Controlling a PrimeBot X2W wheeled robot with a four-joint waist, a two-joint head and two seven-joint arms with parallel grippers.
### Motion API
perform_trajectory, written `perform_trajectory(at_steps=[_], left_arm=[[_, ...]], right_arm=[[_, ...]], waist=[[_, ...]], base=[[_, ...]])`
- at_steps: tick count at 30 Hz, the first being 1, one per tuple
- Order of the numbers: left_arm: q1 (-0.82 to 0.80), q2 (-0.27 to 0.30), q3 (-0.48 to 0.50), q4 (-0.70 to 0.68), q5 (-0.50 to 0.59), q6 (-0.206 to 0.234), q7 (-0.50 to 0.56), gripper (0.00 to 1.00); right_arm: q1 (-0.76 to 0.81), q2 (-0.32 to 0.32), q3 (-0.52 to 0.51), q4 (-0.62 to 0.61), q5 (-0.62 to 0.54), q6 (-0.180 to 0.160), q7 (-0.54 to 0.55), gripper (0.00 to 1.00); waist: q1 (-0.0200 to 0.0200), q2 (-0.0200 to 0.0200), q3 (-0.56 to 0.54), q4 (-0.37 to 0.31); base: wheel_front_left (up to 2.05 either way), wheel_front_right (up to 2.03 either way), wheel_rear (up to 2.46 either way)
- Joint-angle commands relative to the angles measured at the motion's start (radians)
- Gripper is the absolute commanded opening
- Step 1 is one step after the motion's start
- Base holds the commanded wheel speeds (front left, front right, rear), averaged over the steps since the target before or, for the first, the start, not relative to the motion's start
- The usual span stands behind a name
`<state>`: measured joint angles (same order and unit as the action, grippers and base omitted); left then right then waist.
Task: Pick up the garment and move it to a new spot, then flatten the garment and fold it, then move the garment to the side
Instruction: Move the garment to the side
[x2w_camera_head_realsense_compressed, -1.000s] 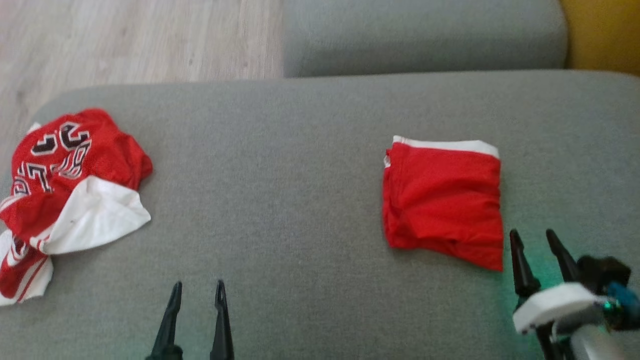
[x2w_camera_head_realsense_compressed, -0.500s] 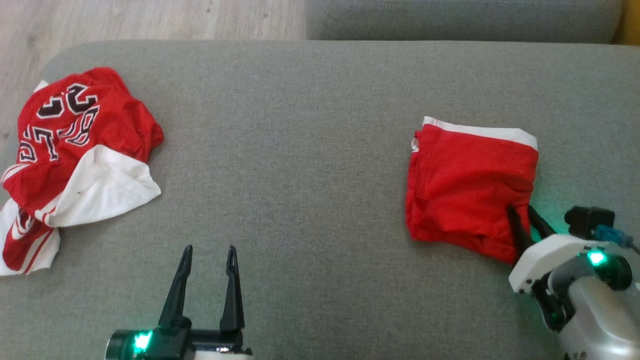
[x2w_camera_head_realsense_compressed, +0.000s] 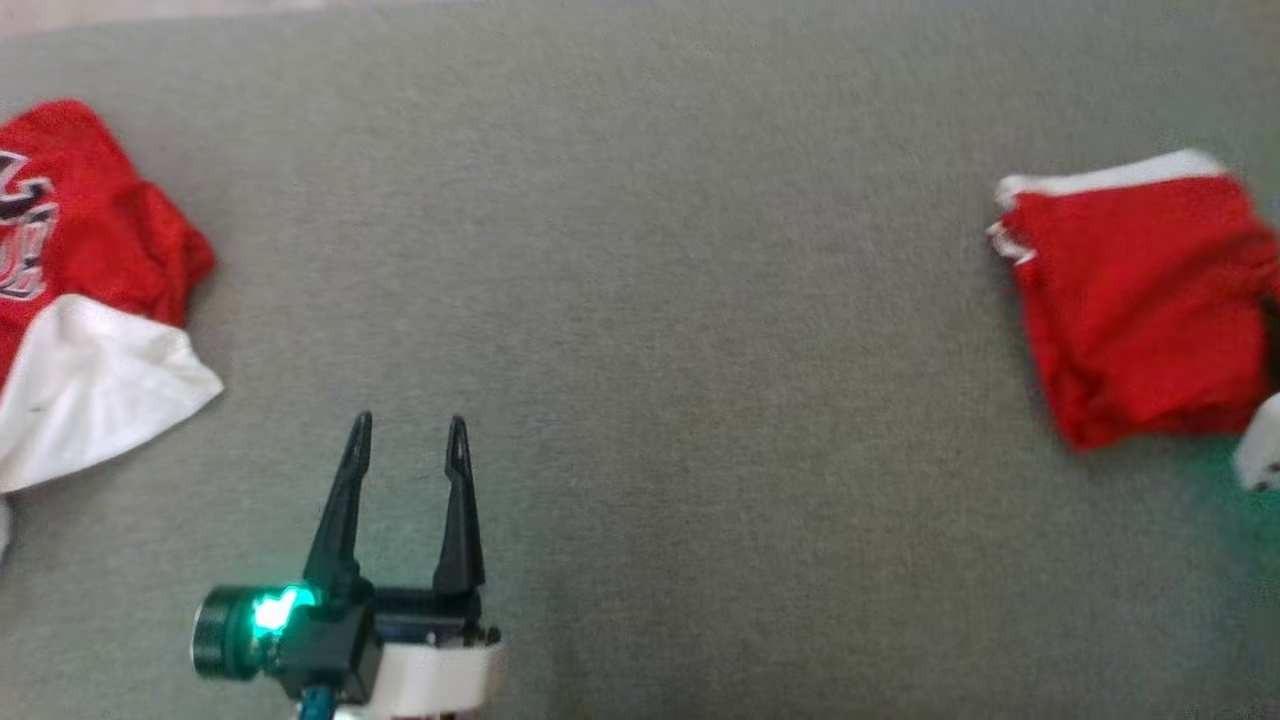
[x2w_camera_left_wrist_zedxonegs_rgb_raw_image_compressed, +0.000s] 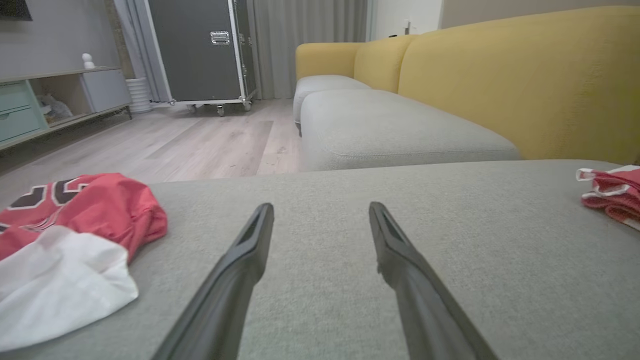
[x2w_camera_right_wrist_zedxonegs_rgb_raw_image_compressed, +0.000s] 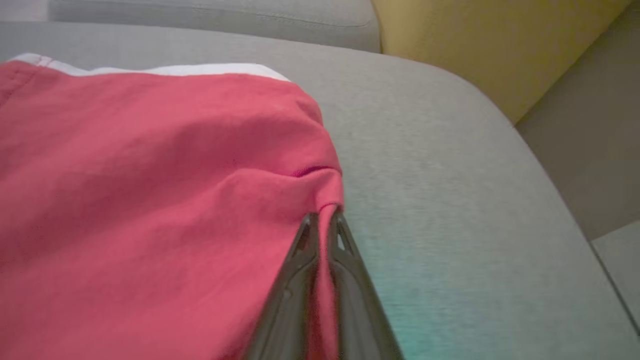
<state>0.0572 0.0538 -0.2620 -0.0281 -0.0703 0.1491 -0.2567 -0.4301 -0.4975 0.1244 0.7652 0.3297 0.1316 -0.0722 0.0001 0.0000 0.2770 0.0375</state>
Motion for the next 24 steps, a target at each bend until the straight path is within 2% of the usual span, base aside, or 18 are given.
perform_trajectory(at_steps=[1,5,10,17,18,19,20,21,24], left_arm=[[-0.042,-0.004,0.031,-0.037,0.01,-0.003,-0.005,1.0],[-0.093,-0.004,0.026,-0.041,0.024,-0.018,-0.005,1.0],[-0.156,0.0,0.025,-0.054,0.053,-0.031,-0.005,1.0],[-0.194,0.0,0.025,-0.055,0.057,-0.035,-0.005,1.0],[-0.196,0.0,0.025,-0.054,0.057,-0.034,-0.005,1.0],[-0.197,0.0,0.025,-0.052,0.056,-0.033,-0.005,1.0],[-0.194,0.0,0.025,-0.05,0.055,-0.031,-0.005,1.0],[-0.19,0.0,0.025,-0.046,0.054,-0.028,-0.005,1.0],[-0.173,-0.001,0.022,-0.033,0.045,-0.021,-0.005,1.0]], right_arm=[[-0.025,-0.056,0.004,-0.039,-0.008,-0.001,0.011,0.0],[-0.048,-0.145,-0.038,-0.062,-0.009,-0.001,0.045,0.0],[-0.066,-0.218,-0.115,-0.083,-0.05,-0.001,0.072,0.0],[-0.049,-0.228,-0.202,-0.125,-0.127,-0.001,0.104,0.0],[-0.046,-0.22,-0.21,-0.131,-0.139,-0.001,0.108,0.1],[-0.043,-0.21,-0.216,-0.136,-0.152,-0.001,0.113,0.34],[-0.039,-0.199,-0.221,-0.14,-0.167,-0.001,0.119,0.62],[-0.035,-0.187,-0.226,-0.142,-0.182,-0.001,0.126,1.0],[-0.02,-0.148,-0.242,-0.149,-0.236,-0.001,0.144,1.0]], waist=[[-0.0001,0.0,0.061,-0.048],[-0.0001,0.0,0.125,-0.07],[-0.0001,0.0,0.19,-0.071],[-0.0001,0.0,0.217,-0.061],[-0.0001,0.0,0.212,-0.06],[-0.0001,0.0,0.204,-0.059],[-0.0001,0.0,0.193,-0.057],[-0.0001,0.0,0.181,-0.055],[-0.0001,0.0,0.131,-0.046]], base=[[0.0,0.0,0.0],[0.0,0.0,0.0],[0.0,0.0,0.0],[0.0,0.0,0.0],[0.0,0.0,0.0],[0.0,0.0,0.0],[0.0,0.0,0.0],[0.0,0.0,0.0],[0.0,0.0,0.0]])
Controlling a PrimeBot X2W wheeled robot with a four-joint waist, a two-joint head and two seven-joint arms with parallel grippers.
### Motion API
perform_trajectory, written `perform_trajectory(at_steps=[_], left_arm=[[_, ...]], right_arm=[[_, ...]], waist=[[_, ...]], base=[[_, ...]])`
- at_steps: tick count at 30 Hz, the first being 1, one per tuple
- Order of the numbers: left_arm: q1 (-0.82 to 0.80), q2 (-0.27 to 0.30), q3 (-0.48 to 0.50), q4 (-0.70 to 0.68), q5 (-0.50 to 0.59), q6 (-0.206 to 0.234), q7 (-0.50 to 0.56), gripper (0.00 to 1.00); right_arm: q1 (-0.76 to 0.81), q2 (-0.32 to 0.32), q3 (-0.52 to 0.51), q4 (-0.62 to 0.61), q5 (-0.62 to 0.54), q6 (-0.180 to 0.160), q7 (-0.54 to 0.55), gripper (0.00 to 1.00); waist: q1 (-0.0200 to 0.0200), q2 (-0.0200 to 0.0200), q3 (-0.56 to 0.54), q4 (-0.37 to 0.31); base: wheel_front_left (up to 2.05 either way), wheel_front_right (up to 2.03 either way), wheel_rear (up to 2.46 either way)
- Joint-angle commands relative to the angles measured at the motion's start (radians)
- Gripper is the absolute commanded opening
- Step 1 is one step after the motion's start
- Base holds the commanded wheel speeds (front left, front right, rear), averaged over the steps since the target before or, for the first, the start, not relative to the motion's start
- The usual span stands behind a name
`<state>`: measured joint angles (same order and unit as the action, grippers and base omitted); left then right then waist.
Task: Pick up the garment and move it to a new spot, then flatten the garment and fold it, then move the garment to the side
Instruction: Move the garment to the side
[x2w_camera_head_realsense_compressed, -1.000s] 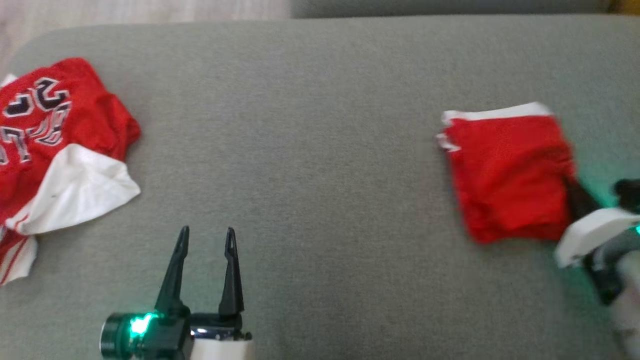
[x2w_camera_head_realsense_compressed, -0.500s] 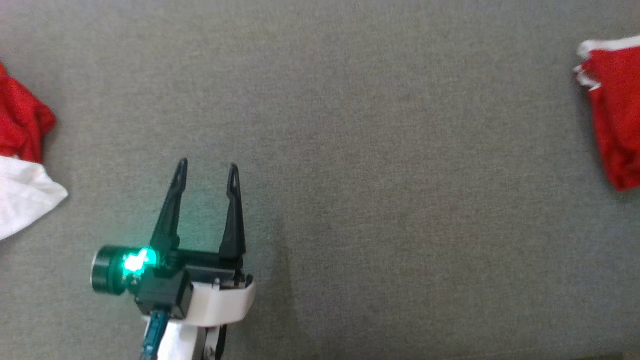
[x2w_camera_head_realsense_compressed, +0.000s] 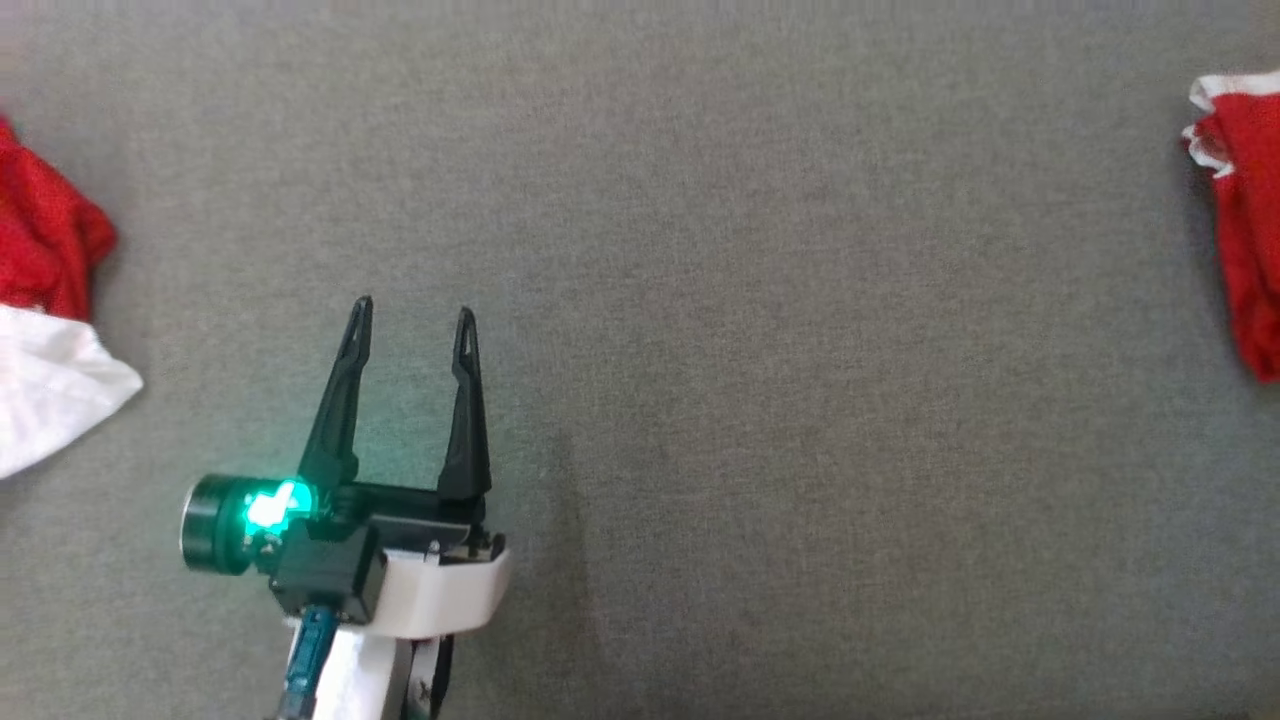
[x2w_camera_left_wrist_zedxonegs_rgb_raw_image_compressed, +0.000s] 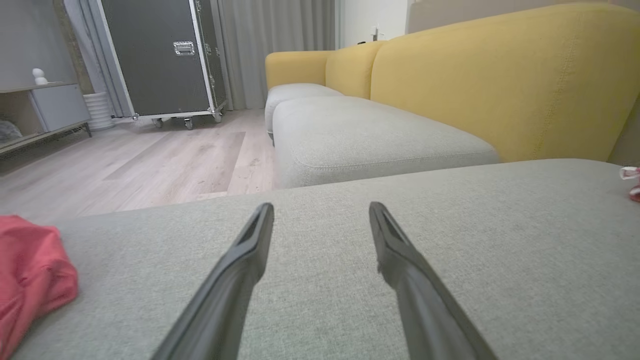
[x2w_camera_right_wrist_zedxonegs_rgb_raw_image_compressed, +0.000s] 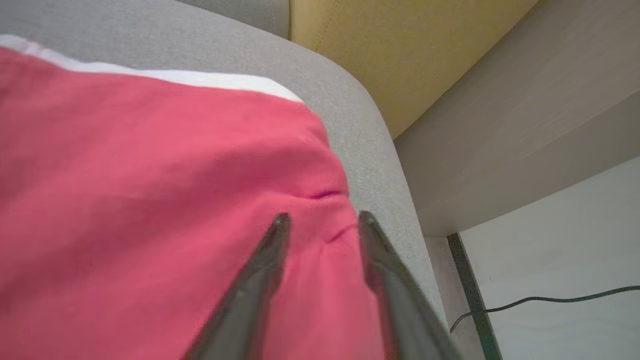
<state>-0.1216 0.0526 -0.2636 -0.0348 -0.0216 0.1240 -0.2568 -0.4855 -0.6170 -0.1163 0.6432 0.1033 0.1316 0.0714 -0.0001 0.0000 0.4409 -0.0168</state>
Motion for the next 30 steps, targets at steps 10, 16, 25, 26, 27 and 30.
perform_trajectory(at_steps=[10,16,25,26,27,30], left_arm=[[0.119,-0.001,0.03,0.007,-0.035,0.019,-0.005,1.0],[0.205,-0.002,0.033,0.037,-0.05,0.031,-0.005,1.0],[0.288,-0.002,0.049,0.066,-0.053,0.052,-0.005,1.0],[0.293,-0.002,0.05,0.067,-0.057,0.05,-0.005,1.0],[0.299,-0.002,0.053,0.063,-0.064,0.047,-0.005,1.0],[0.328,-0.002,0.073,0.05,-0.069,0.046,-0.005,1.0]], right_arm=[[0.134,0.155,0.05,-0.135,-0.061,-0.001,-0.025,1.0],[0.216,0.245,0.149,-0.174,0.003,-0.001,-0.096,1.0],[0.339,0.351,0.362,-0.195,0.192,-0.001,-0.291,1.0],[0.354,0.36,0.381,-0.206,0.192,-0.001,-0.308,1.0],[0.37,0.367,0.395,-0.219,0.193,-0.001,-0.32,1.0],[0.425,0.389,0.406,-0.283,0.185,-0.001,-0.332,1.0]], waist=[[0.0001,0.0,-0.257,0.031],[0.0001,0.0,-0.388,0.037],[0.0001,0.0,-0.514,0.032],[0.0001,0.0,-0.523,0.031],[0.0001,0.0,-0.532,0.029],[0.0001,0.0,-0.555,0.019]], base=[[0.0,0.0,0.0],[0.0,0.0,0.0],[0.0,0.0,0.0],[0.0,0.0,0.0],[0.0,0.0,0.0],[0.0,0.0,0.0]])
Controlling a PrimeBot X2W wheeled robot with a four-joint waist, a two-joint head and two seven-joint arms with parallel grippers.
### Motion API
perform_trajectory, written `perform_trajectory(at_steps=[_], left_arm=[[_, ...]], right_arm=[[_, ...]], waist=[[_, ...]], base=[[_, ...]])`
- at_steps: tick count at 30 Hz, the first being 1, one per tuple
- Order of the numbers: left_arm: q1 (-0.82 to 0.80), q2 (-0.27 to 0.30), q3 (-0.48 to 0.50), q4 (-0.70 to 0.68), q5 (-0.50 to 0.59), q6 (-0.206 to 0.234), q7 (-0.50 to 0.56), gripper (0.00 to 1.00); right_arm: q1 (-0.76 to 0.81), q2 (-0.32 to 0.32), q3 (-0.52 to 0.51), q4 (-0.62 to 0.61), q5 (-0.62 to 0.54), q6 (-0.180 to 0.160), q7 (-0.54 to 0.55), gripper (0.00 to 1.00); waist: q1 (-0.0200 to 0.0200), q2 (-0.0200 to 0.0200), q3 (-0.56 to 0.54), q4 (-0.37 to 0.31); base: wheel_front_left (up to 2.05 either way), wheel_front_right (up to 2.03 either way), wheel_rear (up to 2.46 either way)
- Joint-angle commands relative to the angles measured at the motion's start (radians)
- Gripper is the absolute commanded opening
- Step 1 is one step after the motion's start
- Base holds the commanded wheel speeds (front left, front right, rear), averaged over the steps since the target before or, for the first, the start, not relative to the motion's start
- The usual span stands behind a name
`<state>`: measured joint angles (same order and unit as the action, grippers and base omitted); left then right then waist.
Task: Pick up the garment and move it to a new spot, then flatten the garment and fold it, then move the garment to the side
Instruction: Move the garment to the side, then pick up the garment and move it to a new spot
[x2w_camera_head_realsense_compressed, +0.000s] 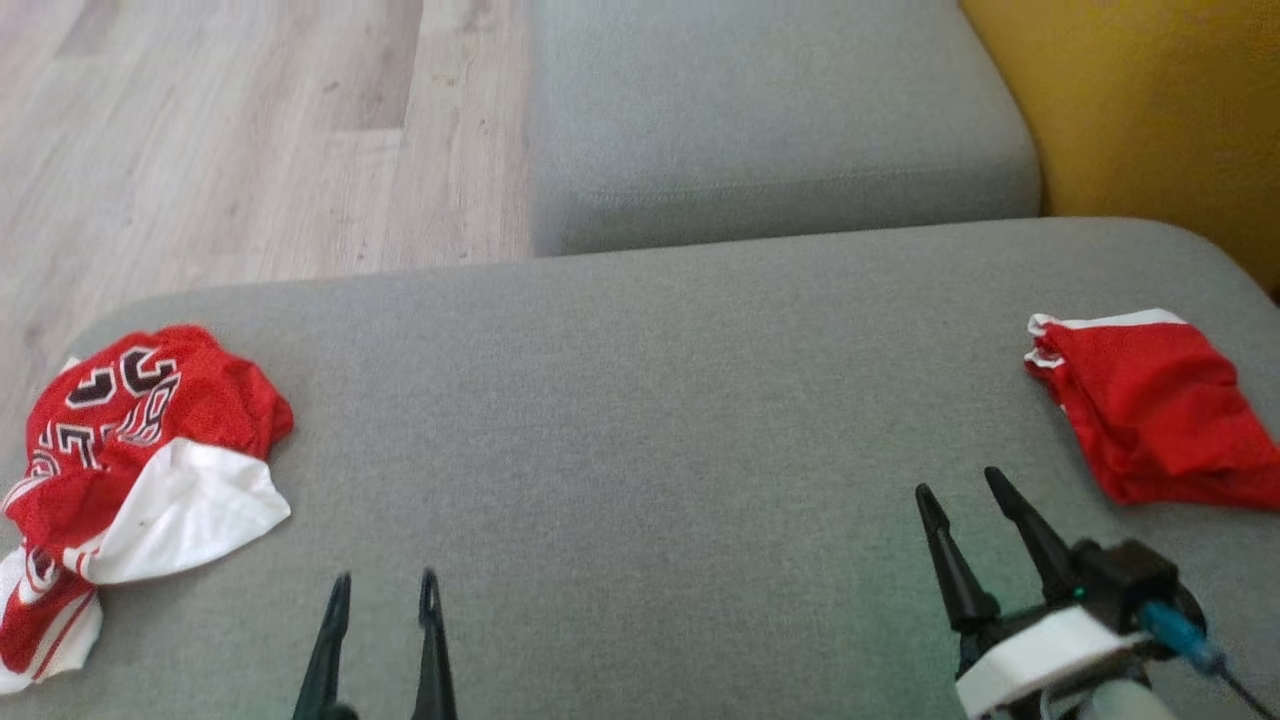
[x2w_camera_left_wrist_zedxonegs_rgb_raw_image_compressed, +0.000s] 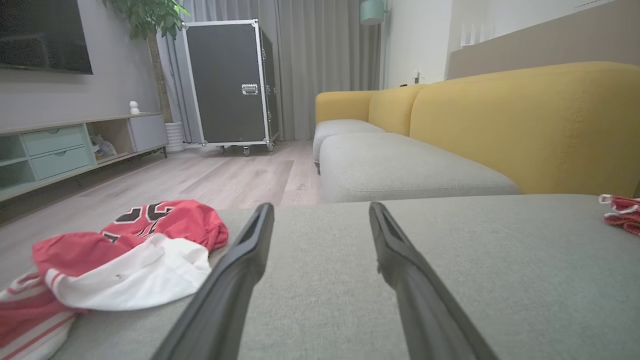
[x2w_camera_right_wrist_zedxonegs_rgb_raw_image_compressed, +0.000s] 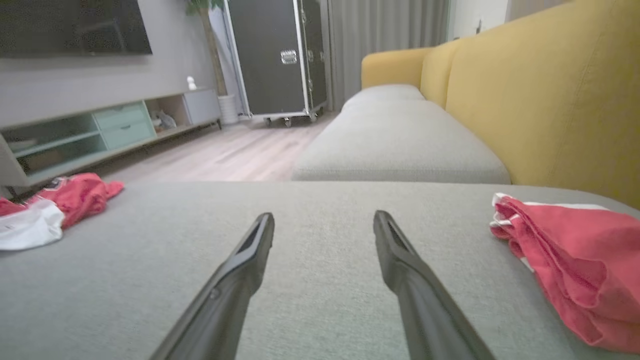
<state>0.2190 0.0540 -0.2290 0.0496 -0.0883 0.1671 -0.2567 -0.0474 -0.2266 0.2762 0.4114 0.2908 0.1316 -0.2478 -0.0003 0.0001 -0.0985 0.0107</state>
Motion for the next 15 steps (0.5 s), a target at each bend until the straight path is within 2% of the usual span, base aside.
perform_trajectory(at_steps=[1,4,8,15], left_arm=[[0.0,-0.004,0.045,-0.039,-0.002,0.002,-0.005,1.0],[0.037,-0.004,0.06,-0.056,0.008,0.001,-0.005,1.0],[0.065,-0.004,0.072,-0.072,0.006,0.007,-0.005,1.0],[0.064,-0.004,0.081,-0.074,-0.001,0.005,-0.005,1.0]], right_arm=[[0.011,0.009,0.004,-0.092,-0.006,-0.001,-0.013,1.0],[0.094,0.048,-0.048,-0.205,-0.027,-0.001,-0.013,1.0],[0.2,0.072,-0.08,-0.279,-0.063,-0.001,-0.014,1.0],[0.239,0.087,-0.107,-0.299,-0.091,-0.001,-0.014,1.0]], waist=[[0.0003,-0.0001,-0.022,-0.012],[0.0003,-0.0001,-0.038,-0.02],[0.0003,-0.0001,-0.049,-0.019],[0.0003,-0.0001,-0.049,-0.019]], base=[[0.0,0.0,0.0],[0.0,0.0,0.0],[0.0,0.0,0.0],[0.0,0.0,0.0]])
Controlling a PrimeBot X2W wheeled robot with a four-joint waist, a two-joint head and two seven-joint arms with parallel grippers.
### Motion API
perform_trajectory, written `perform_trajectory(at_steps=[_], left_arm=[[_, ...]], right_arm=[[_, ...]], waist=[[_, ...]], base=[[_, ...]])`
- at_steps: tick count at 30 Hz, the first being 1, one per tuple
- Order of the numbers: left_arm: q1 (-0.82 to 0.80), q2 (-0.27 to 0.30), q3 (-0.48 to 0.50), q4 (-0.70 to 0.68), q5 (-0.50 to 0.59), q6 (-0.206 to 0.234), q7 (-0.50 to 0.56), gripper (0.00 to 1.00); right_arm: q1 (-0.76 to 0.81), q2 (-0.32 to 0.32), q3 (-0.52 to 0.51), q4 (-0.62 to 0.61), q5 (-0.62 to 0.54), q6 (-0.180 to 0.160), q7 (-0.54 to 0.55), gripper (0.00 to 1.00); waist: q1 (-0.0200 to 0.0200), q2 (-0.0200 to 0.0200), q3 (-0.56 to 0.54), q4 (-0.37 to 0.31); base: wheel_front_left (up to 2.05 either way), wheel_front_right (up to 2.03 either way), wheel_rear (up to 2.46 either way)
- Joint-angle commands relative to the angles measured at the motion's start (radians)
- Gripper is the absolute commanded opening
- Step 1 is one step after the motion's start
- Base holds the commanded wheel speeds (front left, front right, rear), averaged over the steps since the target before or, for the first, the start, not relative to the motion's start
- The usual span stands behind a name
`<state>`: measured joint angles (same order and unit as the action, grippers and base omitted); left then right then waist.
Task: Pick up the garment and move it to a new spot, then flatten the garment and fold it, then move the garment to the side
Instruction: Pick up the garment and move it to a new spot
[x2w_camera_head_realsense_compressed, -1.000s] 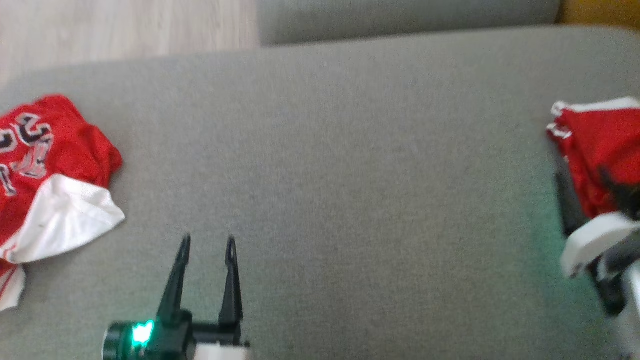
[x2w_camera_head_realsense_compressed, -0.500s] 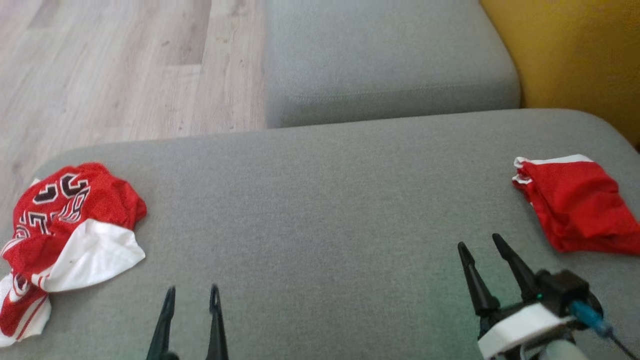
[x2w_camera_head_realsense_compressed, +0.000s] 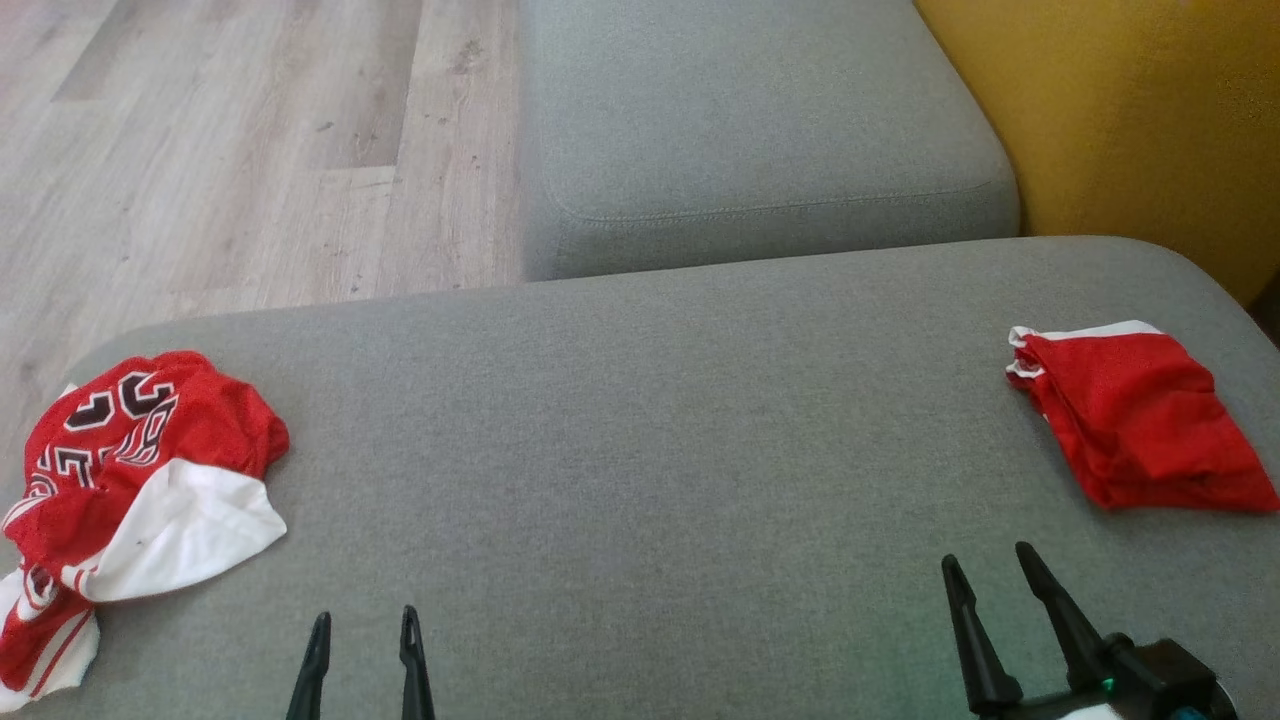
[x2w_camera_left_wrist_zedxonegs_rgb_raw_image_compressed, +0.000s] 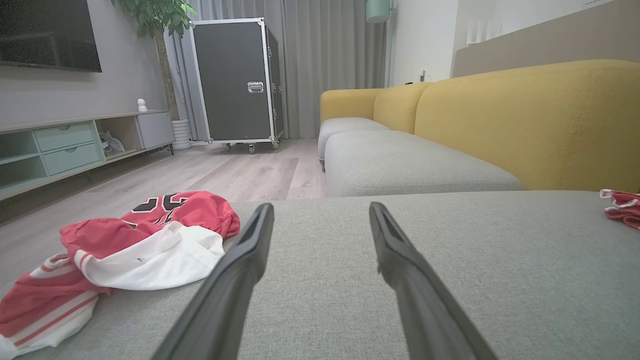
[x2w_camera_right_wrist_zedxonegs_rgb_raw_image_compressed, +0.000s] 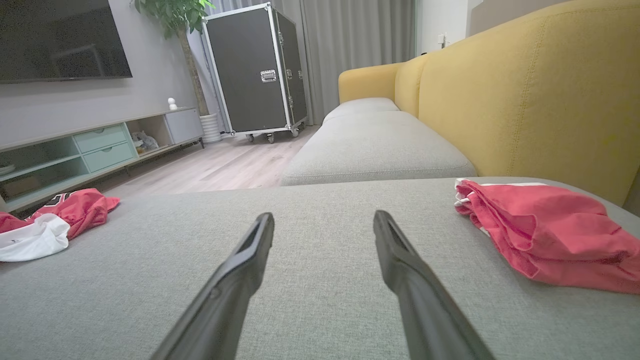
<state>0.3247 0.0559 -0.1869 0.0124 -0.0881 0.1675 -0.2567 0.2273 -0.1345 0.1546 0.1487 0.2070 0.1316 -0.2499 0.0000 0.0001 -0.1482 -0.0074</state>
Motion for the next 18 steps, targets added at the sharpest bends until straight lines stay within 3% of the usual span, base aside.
perform_trajectory(at_steps=[1,18], left_arm=[[-0.042,-0.006,0.04,-0.037,-0.001,0.005,-0.005,1.0],[-0.044,-0.006,0.033,-0.026,0.007,-0.002,-0.005,1.0]], right_arm=[[-0.034,-0.004,0.013,-0.035,-0.009,-0.001,-0.012,1.0],[-0.03,0.005,0.0,-0.024,-0.02,-0.001,-0.012,1.0]], waist=[[0.0,-0.0001,0.001,-0.001],[0.0,-0.0001,0.007,0.003]], base=[[0.0,0.0,0.0],[0.0,0.0,0.0]])
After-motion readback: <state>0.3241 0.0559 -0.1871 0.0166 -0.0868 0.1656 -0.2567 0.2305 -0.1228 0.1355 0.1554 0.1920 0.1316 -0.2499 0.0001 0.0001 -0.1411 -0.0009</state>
